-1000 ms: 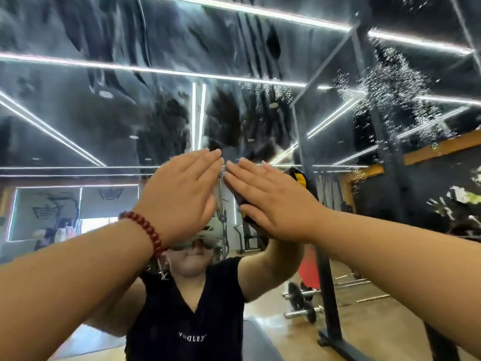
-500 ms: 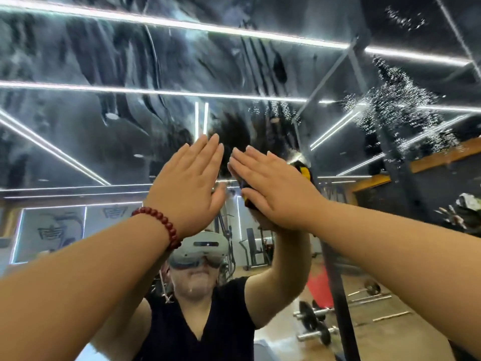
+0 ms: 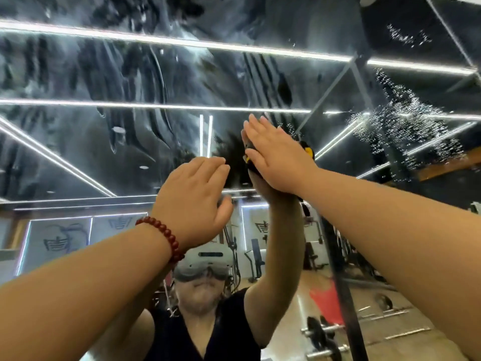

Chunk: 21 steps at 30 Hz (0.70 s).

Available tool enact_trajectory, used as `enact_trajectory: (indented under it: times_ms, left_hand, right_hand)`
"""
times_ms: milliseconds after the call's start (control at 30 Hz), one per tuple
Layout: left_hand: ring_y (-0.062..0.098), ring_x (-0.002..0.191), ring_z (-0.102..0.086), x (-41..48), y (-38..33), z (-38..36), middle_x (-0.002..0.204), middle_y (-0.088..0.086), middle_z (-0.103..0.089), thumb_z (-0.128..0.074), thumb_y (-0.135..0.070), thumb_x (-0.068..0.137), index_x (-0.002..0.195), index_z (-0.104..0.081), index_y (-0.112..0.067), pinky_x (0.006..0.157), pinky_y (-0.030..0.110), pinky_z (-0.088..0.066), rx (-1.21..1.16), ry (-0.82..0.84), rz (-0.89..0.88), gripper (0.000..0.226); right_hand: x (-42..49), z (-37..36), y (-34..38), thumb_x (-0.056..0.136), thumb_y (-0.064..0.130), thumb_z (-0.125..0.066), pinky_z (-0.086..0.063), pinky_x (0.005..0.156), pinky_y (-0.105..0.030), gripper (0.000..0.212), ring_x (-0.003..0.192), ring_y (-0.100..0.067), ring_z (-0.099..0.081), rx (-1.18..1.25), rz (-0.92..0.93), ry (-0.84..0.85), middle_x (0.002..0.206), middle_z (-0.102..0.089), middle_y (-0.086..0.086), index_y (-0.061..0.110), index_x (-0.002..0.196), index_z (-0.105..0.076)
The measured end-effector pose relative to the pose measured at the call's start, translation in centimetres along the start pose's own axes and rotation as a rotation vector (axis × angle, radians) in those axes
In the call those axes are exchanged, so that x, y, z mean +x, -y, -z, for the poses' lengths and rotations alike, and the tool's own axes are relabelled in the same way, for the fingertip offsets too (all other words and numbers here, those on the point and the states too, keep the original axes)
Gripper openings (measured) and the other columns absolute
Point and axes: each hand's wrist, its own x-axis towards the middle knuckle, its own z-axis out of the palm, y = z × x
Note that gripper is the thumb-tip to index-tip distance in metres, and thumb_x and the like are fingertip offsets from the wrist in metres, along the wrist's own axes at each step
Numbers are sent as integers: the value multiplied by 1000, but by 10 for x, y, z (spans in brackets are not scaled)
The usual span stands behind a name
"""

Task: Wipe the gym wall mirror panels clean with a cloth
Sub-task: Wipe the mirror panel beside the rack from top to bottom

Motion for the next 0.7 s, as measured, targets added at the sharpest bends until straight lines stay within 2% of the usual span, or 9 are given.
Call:
enact_trajectory:
  times_ms: [100,200,267,367,433,500,600,633,700]
  left_hand:
    - [28,121,-50,29,14,9,132,12,-56,-32,-42,88,133,-54,-4,108,43,-40,2,9,16,62]
    - [32,118,-51,54,29,10,128,18,-57,-36,-35,87,130,-55,2,106,46,-43,-16,-7,-9,60]
    - [34,117,-52,65,38,9,127,20,-58,-41,-34,86,129,-57,6,104,48,-43,0,-14,-75,60]
    - [33,121,-49,76,48,10,130,21,-58,-45,-37,85,129,-59,6,109,44,-36,39,-18,-125,63]
    - [33,125,-49,87,56,14,134,20,-57,-44,-39,86,131,-57,5,110,46,-35,44,-6,-88,65]
    - [34,128,-49,100,68,18,139,20,-54,-45,-40,86,133,-56,5,110,51,-37,30,9,-46,66]
    - [37,130,-49,119,86,21,144,20,-49,-48,-38,84,136,-53,5,108,51,-41,-1,37,-69,67]
    - [37,131,-48,126,90,22,146,20,-47,-48,-39,85,137,-52,5,108,51,-41,-3,51,-90,69]
    - [37,137,-42,140,99,24,150,21,-42,-46,-42,86,140,-48,5,109,52,-39,3,72,-112,72]
  right_hand:
    - [15,0,-3,106,35,-29,-7,124,-40,58,153,-19,-3,-21,-8,-21,166,-7,-5,13,158,-11]
    - [-2,-6,-9,102,43,-24,-8,122,-36,62,151,-19,-12,-50,256,47,164,-17,-6,13,156,-19]
    - [8,-3,-25,102,42,-25,-14,121,-37,61,149,-20,-19,-67,328,60,161,-25,-8,10,154,-26]
    - [50,9,-39,97,45,-15,-10,120,-34,68,150,-19,-14,-13,160,27,163,-20,-8,9,155,-24]
    - [66,9,-39,97,44,-14,-10,121,-34,68,150,-19,-16,-17,86,-28,163,-19,-8,9,155,-23]
    - [58,1,-35,99,40,-26,-14,122,-36,62,148,-21,-24,-93,192,-60,160,-27,-9,9,152,-31]
    - [57,0,-50,100,36,-35,-17,119,-38,56,145,-22,-31,-121,538,-12,156,-35,-9,9,149,-39]
    - [71,6,-59,100,35,-35,-18,119,-38,55,145,-22,-32,-112,581,4,156,-36,-9,9,149,-40]
    - [111,20,-77,101,33,-34,-19,118,-40,55,146,-23,-31,-83,479,14,157,-34,-10,8,150,-38]
